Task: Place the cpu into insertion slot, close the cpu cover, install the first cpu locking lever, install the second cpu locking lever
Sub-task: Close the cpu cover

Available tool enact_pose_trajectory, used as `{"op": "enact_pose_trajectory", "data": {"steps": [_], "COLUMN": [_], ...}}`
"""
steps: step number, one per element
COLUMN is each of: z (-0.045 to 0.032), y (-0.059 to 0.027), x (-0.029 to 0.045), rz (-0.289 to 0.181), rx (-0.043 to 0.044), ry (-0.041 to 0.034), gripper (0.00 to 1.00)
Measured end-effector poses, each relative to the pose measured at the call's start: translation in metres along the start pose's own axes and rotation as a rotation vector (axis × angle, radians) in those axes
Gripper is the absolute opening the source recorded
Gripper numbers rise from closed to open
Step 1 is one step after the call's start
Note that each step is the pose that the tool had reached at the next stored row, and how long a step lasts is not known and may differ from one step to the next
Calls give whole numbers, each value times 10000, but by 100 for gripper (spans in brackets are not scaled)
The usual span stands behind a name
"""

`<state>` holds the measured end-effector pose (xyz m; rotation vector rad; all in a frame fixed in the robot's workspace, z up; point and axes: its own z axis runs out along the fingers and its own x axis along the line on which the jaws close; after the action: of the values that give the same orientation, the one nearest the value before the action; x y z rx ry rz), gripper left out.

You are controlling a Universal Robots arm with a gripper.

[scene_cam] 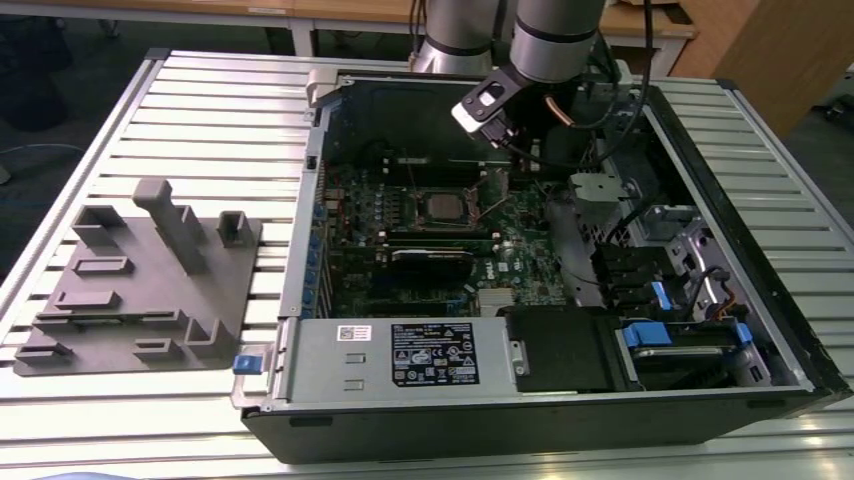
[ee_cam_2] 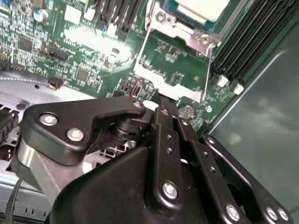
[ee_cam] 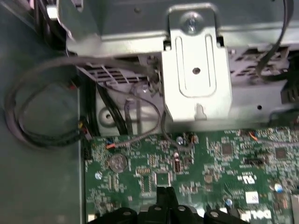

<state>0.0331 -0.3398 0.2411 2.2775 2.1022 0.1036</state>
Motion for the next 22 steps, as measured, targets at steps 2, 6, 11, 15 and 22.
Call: {"op": "enact_pose_trajectory", "data": {"steps": [2, 6, 11, 15, 22], "z": [-1, -3, -7, -8, -11], "y": [-37, -118, -223, -312, -483], "x": [-3, -10, -18, -25, -39], "rz": [2, 0, 0, 0, 3], "rx": [-1, -4, -6, -9, -14], "ry": [0, 1, -1, 0, 1], "gripper": [11, 11, 11, 11, 11]}}
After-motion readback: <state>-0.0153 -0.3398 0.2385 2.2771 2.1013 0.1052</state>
